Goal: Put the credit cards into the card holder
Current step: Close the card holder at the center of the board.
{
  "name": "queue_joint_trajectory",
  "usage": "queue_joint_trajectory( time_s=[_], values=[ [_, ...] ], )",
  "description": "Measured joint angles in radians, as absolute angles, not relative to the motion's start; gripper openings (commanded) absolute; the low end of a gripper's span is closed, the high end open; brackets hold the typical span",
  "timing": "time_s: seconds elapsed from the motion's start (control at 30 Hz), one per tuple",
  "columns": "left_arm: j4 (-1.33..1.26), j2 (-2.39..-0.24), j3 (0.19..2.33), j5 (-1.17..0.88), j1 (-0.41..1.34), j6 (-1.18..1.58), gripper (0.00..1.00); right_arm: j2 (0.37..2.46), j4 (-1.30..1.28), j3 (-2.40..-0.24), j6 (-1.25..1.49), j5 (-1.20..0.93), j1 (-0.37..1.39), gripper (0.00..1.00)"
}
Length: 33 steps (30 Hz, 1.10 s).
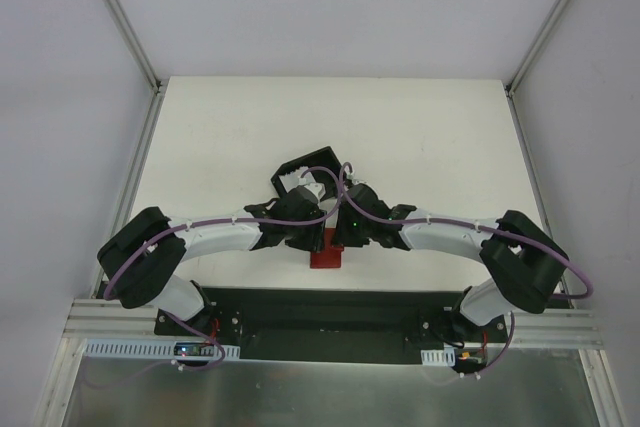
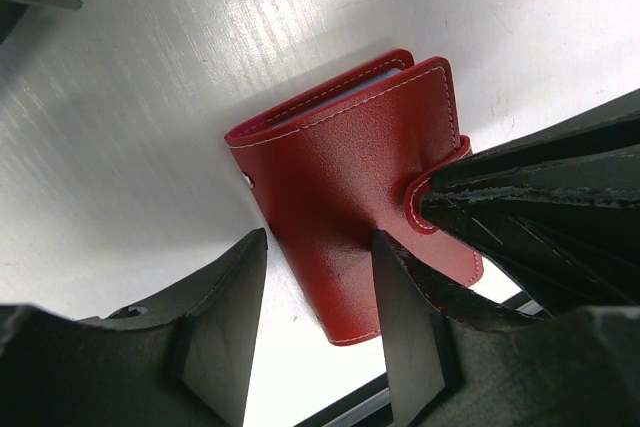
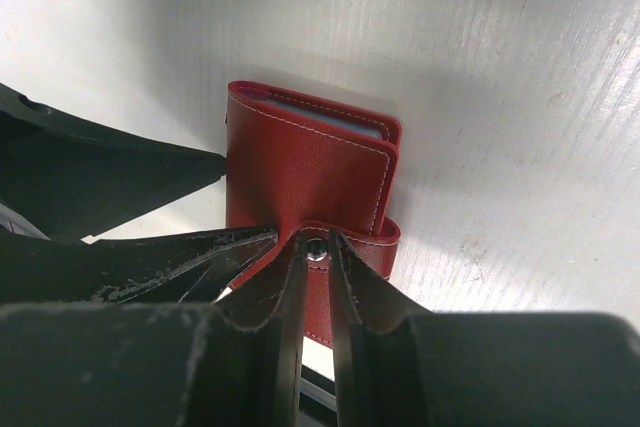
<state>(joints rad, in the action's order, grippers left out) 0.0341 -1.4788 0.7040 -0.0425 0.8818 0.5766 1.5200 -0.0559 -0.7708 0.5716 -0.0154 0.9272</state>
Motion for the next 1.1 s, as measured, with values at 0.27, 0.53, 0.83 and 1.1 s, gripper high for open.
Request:
queue_joint_trajectory(
  time_s=[0.27, 0.53, 0.83, 1.1],
  values=[
    [0.034, -1.479, 0.704, -0.043, 0.882, 0.577, 0.45, 1.52, -0.05, -0.771, 0.572, -0.017, 0.933, 0.17],
    [0.035, -1.479, 0.704, -0.043, 0.882, 0.577, 0.45, 1.53, -0.057, -0.78, 0.572, -0.011, 0.941, 0.16],
    [0.036, -1.478, 0.704, -0.04, 0.882, 0.58, 0.45, 1.543, -0.074, -0.798, 0.572, 0.016, 0.956, 0.15],
    [0.04, -1.462, 0.688, -0.023, 0.882, 0.614, 0.45, 1.559, -0.083, -0.815, 0.583, 0.075, 0.994, 0.12]
  ],
)
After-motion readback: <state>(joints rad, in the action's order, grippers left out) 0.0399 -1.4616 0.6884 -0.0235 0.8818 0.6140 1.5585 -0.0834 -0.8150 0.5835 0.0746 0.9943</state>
